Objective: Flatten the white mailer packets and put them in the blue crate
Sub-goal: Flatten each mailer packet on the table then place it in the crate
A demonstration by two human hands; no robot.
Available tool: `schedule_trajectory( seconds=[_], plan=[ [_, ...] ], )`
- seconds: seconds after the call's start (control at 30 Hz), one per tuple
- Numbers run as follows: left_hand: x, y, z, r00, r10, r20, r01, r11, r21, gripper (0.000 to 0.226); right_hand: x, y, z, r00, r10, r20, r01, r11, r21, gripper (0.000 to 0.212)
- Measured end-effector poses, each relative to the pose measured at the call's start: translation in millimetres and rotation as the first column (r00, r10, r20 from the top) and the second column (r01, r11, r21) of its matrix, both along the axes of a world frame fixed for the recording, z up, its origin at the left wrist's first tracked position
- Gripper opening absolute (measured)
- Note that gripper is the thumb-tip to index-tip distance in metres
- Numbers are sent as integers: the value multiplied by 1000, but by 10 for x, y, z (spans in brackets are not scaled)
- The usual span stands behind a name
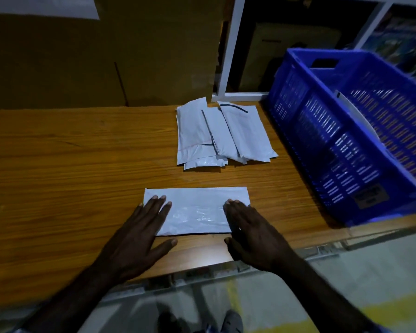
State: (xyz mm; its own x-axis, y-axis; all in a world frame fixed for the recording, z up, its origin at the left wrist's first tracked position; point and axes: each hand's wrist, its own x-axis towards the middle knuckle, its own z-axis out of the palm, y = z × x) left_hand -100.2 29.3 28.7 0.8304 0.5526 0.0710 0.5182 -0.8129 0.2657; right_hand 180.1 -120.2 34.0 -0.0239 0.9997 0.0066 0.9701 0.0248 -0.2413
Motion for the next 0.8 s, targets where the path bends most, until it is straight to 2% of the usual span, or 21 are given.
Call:
schedule_trajectory(
  seconds=[0.2, 0.33, 0.5, 0.6, 0.7, 0.8],
  plan=[
    [-4, 202, -31, 991, -126, 40, 119, 981, 151, 53, -92, 144, -199, 986, 4, 169, -53, 957, 286, 43],
    [57, 272, -57, 979, -188, 73, 164, 953, 256, 49, -124, 178, -196, 979, -35, 201, -43, 927, 372, 41],
    [112, 297, 10, 963, -206, 176, 154, 950, 270, 43, -76, 100, -117, 981, -51, 186, -41, 888, 459, 41],
    [151, 285, 153, 948, -230, 219, 171, 950, 260, 46, -25, 13, 48, 984, -67, 166, -30, 855, 517, 43],
    [261, 270, 384, 930, -262, 256, 197, 947, 254, 51, 116, -63, 284, 976, -52, 211, -69, 846, 528, 42],
    [477, 302, 659, 904, -326, 275, 236, 920, 313, 46, 325, -128, 537, 964, -82, 253, -78, 823, 563, 42]
  ],
)
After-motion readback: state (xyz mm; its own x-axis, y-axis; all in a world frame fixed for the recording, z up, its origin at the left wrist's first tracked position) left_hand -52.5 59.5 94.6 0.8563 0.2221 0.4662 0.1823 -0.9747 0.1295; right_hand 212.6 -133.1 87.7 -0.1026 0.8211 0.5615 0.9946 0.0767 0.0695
